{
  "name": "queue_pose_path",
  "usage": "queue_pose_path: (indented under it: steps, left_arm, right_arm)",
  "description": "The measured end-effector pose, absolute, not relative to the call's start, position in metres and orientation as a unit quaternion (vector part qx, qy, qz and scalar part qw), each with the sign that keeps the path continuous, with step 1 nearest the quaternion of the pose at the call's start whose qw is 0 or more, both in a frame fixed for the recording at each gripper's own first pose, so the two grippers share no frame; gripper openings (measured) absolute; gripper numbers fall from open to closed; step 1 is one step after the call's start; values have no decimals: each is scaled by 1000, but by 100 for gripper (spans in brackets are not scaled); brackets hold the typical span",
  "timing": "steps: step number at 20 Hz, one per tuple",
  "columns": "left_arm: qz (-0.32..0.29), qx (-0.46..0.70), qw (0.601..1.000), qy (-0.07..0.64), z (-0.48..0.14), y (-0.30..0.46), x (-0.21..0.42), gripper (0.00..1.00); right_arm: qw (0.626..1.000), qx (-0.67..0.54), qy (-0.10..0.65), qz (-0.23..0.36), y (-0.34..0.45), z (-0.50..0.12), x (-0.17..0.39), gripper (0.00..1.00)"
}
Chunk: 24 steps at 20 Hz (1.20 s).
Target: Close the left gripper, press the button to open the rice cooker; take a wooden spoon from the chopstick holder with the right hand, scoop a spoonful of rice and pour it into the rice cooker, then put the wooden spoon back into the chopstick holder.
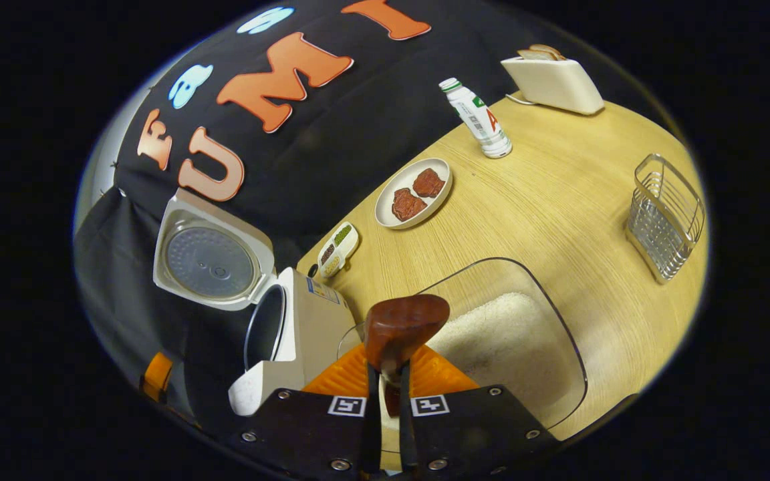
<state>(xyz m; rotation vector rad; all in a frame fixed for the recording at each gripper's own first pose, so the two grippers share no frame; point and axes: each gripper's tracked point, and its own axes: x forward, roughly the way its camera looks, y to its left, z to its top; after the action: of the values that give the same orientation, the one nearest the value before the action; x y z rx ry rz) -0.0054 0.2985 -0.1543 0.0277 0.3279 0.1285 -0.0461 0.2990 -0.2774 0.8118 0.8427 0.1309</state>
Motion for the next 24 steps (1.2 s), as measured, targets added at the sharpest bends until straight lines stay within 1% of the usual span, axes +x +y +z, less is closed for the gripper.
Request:
queue_pose_path:
  steps: [6, 11, 12, 13, 20, 24]
  left_arm:
    - [54, 23, 986, 158, -147, 287, 3, 89]
    - [51, 8, 986, 157, -149, 276, 13, 89]
    - [51, 5, 987, 155, -149, 274, 13, 92]
    - [50, 3, 987, 154, -149, 273, 15, 89]
    - [58, -11, 988, 144, -145, 277, 22, 89]
    - [71, -17, 987, 141, -146, 287, 21, 89]
  right_arm:
    - [783, 483, 385, 70, 275, -276, -44, 10]
    - [751, 555, 351, 65, 251, -252, -37, 10]
    - [743, 571, 343, 65, 247, -245, -33, 10]
    - [734, 588, 333, 66, 243, -238, -30, 10]
    - [666, 688, 270, 99, 235, -180, 0, 10]
    - [636, 713, 263, 132, 261, -153, 17, 10]
